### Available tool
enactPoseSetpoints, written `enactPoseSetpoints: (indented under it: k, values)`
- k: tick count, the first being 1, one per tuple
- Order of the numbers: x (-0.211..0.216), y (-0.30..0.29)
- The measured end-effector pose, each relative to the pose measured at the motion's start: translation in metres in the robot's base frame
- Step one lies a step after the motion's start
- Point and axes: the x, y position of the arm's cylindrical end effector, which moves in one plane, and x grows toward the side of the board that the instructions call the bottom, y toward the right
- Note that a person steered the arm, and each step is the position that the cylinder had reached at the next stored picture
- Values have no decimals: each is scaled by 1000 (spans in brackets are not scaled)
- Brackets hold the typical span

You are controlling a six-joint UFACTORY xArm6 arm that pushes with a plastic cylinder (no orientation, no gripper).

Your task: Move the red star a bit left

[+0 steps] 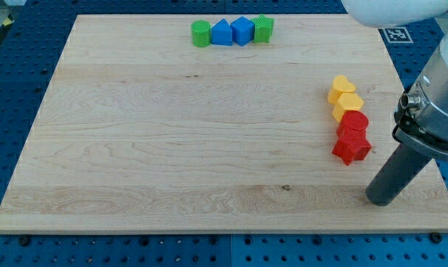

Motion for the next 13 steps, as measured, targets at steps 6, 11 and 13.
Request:
enactPoseSetpoints:
  k: [6,11,13]
  values:
    - [-7,61]
    - [-69,-15]
    - [-69,-95]
